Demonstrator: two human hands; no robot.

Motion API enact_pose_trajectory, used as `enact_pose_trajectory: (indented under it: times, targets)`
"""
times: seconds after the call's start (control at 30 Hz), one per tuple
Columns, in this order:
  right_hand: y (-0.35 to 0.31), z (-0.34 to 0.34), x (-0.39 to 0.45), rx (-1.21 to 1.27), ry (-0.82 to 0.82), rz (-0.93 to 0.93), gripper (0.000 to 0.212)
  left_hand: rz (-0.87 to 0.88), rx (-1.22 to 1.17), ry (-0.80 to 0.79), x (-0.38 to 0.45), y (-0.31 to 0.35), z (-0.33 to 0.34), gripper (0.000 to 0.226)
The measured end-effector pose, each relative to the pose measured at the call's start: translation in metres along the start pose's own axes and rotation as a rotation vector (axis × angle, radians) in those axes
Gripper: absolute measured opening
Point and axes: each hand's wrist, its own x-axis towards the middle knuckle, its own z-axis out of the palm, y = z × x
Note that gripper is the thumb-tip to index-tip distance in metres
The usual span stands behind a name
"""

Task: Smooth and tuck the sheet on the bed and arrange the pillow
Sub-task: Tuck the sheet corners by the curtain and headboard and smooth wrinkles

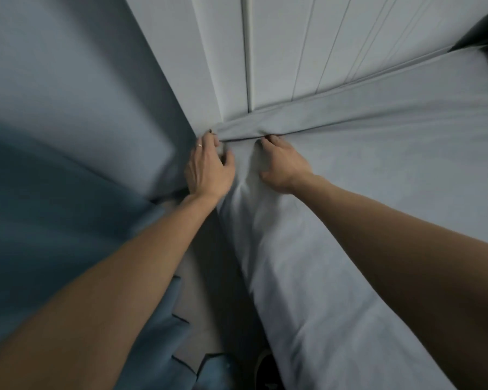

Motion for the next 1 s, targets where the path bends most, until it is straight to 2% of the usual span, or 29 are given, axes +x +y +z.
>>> enact_pose_trajectory:
  times: [0.1, 0.2, 0.27, 0.37, 0.43, 0.53, 0.6, 0.63, 0.7, 0.77, 0.8, 0.87, 0.93, 1.0]
  targets:
    - [0.001, 0.001, 0.001, 0.029, 0.124, 0.024, 0.076, -0.261, -0.091, -0.225, 0.006, -0.013, 0.012, 0.049]
    - [-0.001, 0.002, 0.006, 0.029, 0.169, 0.032, 0.080, -0.419, -0.229, -0.276, 0.026, -0.022, 0.014, 0.057]
    - [-0.002, 0.002, 0.012, -0.048, 0.108, -0.002, 0.083, -0.418, -0.261, -0.277, 0.036, -0.024, 0.016, 0.052]
    - [-0.006, 0.000, 0.022, -0.139, 0.040, -0.004, 0.083, -0.177, -0.210, -0.236, 0.032, -0.025, 0.018, 0.034]
    - [-0.009, 0.000, 0.028, -0.185, 0.021, 0.023, 0.083, -0.110, -0.177, -0.219, 0.027, -0.028, 0.022, 0.037]
    - [-0.014, -0.002, 0.037, -0.250, 0.015, 0.053, 0.084, -0.273, -0.043, -0.249, 0.034, -0.028, 0.027, 0.058]
    - [-0.018, -0.005, 0.043, -0.277, 0.009, 0.074, 0.084, -0.426, -0.018, -0.242, 0.045, -0.020, 0.024, 0.059]
    - [-0.020, -0.006, 0.046, -0.286, 0.003, 0.085, 0.085, -0.450, -0.006, -0.219, 0.048, -0.015, 0.021, 0.053]
    - [-0.023, -0.007, 0.052, -0.294, -0.010, 0.099, 0.087, -0.348, 0.006, -0.098, 0.046, -0.008, 0.013, 0.034]
    - [-0.025, -0.011, 0.056, -0.283, -0.005, 0.089, 0.088, -0.077, -0.051, 0.029, 0.030, -0.003, 0.007, 0.022]
    - [-0.024, -0.014, 0.058, -0.280, 0.001, 0.078, 0.087, 0.071, -0.077, 0.029, 0.021, 0.001, 0.006, 0.027]
    - [-0.022, -0.021, 0.060, -0.279, -0.008, 0.056, 0.088, 0.269, -0.038, -0.089, 0.012, 0.007, 0.009, 0.042]
    - [-0.020, -0.024, 0.060, -0.289, -0.009, 0.040, 0.086, 0.304, 0.069, -0.175, 0.013, 0.013, 0.015, 0.055]
    - [-0.020, -0.023, 0.060, -0.286, -0.005, 0.038, 0.083, 0.272, 0.156, -0.195, 0.016, 0.018, 0.020, 0.062]
